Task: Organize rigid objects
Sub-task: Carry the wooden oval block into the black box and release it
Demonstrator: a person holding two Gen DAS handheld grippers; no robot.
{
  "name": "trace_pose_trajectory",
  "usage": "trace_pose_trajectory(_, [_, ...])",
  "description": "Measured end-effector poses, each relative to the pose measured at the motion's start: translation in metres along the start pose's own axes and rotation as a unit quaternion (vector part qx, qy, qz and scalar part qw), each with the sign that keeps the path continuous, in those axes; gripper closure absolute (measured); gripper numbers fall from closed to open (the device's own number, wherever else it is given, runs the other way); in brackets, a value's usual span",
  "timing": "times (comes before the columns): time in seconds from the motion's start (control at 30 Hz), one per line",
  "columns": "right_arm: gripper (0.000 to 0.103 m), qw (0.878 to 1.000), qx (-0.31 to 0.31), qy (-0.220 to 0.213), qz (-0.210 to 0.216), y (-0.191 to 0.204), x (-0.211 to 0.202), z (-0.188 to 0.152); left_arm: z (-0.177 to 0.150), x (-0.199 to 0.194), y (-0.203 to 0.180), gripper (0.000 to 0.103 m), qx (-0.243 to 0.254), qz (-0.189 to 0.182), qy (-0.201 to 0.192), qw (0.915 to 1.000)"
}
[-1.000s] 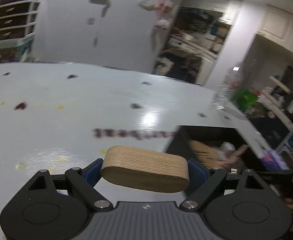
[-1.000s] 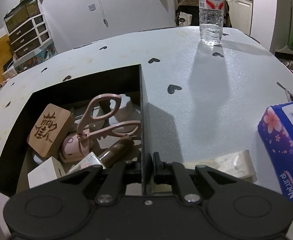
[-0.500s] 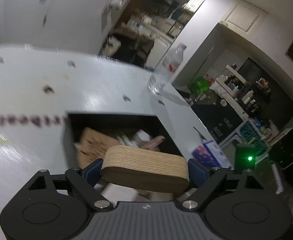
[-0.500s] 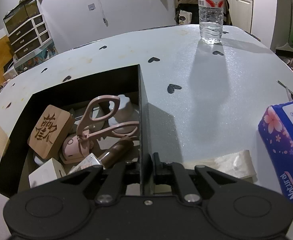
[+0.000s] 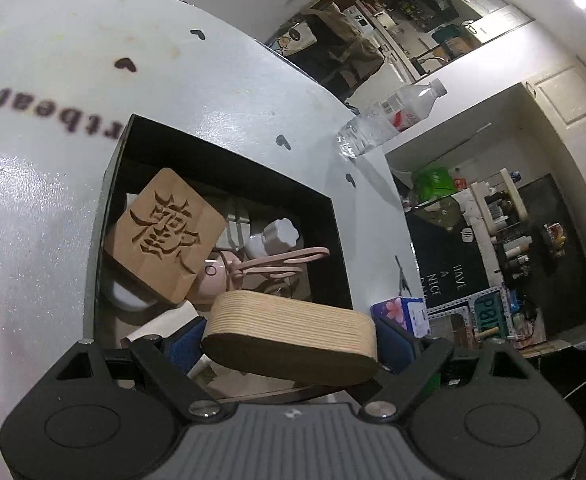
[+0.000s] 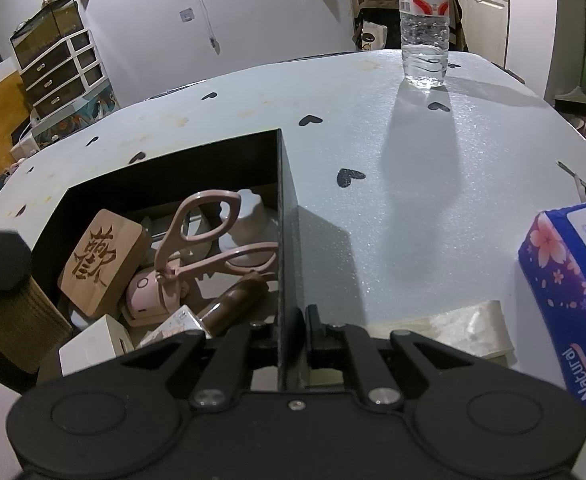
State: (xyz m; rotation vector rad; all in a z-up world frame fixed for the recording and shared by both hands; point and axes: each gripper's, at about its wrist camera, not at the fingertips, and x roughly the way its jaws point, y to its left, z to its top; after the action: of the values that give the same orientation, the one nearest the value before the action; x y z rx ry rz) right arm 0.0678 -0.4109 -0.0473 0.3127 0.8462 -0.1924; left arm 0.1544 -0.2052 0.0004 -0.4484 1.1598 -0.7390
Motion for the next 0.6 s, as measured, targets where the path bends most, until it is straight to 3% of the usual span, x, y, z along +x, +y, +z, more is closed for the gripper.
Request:
trace_pose_trajectory(0.07, [0.095,1.0,0.0,0.0,0.0,0.0002,-0.0001,-0.0001,-0.0012,0.0019,-0.003,0.013,0.003,0.02,0.005,0.9998])
trace_pose_trajectory(0.17, [0.095,1.0,0.001,0.0,0.0,-0.0001,0.0,0.0,-0.0022,0.0015,-0.0031,0.001,-0.002,0.049,0.01,0.9988])
trace_pose_trajectory(0.6, [0.095,1.0,0.0,0.0,0.0,0.0016,-0.0006,-0.0002,-0.0056,0.0032,-0.0032,0.001,0.014,0.058,0.029,0.9978])
